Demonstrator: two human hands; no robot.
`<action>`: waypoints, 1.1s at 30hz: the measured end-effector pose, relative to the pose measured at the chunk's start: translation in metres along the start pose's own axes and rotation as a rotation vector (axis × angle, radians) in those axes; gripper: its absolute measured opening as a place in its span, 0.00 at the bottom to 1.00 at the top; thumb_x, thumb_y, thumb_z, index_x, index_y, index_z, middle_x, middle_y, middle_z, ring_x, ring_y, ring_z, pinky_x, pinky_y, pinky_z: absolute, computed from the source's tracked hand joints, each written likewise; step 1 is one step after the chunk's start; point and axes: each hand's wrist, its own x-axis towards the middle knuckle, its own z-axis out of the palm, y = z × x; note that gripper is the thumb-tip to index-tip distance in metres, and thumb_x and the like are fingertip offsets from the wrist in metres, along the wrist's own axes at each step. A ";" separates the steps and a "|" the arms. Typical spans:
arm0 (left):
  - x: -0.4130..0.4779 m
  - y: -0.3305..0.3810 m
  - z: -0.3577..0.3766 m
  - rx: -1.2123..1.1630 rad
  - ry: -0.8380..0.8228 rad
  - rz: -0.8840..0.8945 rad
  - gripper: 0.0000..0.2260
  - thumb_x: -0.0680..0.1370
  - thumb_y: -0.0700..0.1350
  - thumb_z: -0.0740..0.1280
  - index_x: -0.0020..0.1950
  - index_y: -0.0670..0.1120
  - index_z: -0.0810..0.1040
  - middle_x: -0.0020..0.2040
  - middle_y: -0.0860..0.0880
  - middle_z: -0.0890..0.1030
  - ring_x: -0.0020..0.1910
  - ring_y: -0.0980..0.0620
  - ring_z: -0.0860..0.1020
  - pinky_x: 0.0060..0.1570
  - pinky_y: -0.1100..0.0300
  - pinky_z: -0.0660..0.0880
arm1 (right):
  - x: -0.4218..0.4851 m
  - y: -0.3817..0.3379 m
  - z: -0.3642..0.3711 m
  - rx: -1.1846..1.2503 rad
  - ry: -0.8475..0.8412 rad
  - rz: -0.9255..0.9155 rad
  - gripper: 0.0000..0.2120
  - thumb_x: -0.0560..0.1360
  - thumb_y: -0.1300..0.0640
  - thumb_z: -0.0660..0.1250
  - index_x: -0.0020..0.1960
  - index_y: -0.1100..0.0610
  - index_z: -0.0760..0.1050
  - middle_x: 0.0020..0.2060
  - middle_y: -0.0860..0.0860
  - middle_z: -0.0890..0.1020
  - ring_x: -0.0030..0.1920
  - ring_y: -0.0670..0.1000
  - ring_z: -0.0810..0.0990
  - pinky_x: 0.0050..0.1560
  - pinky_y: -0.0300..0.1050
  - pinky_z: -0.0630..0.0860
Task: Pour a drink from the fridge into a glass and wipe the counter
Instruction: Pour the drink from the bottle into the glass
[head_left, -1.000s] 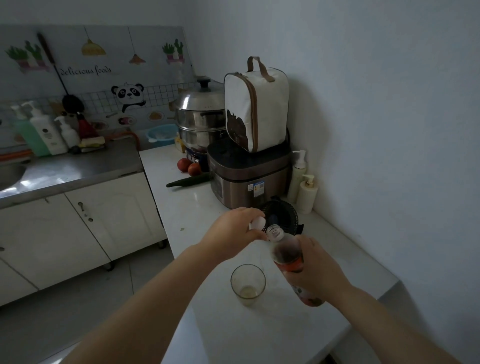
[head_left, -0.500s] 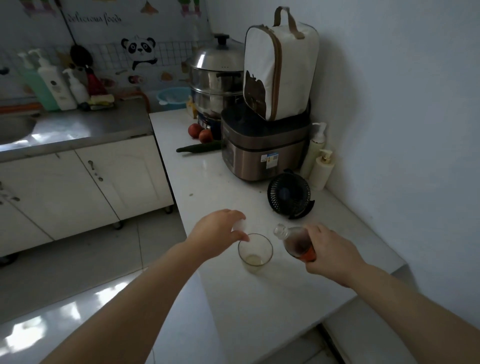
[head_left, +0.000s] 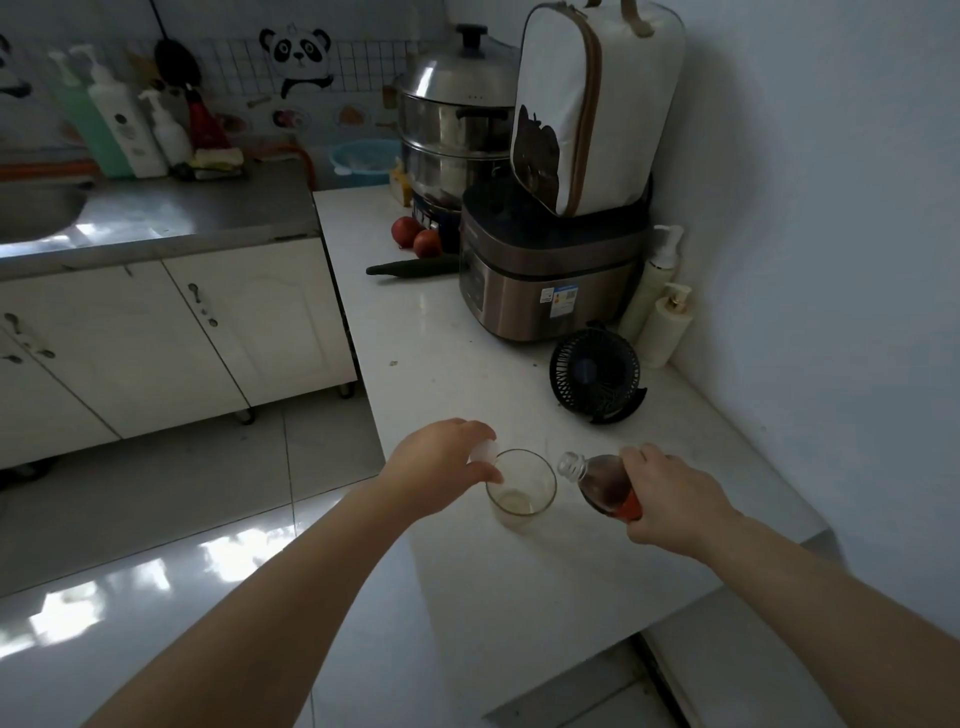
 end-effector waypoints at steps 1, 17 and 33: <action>0.000 0.000 0.000 -0.001 -0.002 -0.002 0.22 0.75 0.56 0.67 0.67 0.51 0.71 0.60 0.50 0.78 0.56 0.49 0.76 0.52 0.58 0.72 | 0.001 0.000 -0.001 -0.014 -0.004 -0.004 0.26 0.65 0.52 0.70 0.60 0.53 0.64 0.54 0.52 0.71 0.51 0.53 0.74 0.38 0.44 0.68; 0.007 0.003 0.001 -0.023 -0.005 0.001 0.21 0.76 0.55 0.66 0.67 0.50 0.71 0.60 0.50 0.77 0.56 0.50 0.75 0.48 0.61 0.69 | 0.008 0.004 -0.013 -0.141 -0.019 -0.036 0.26 0.66 0.55 0.69 0.62 0.53 0.64 0.56 0.51 0.72 0.53 0.53 0.73 0.44 0.47 0.73; 0.007 0.003 0.004 -0.018 -0.014 -0.023 0.20 0.76 0.54 0.66 0.67 0.51 0.71 0.61 0.50 0.77 0.56 0.50 0.75 0.51 0.58 0.71 | 0.008 0.011 -0.013 -0.155 -0.026 -0.039 0.28 0.66 0.55 0.70 0.63 0.52 0.63 0.57 0.51 0.71 0.54 0.52 0.72 0.49 0.47 0.75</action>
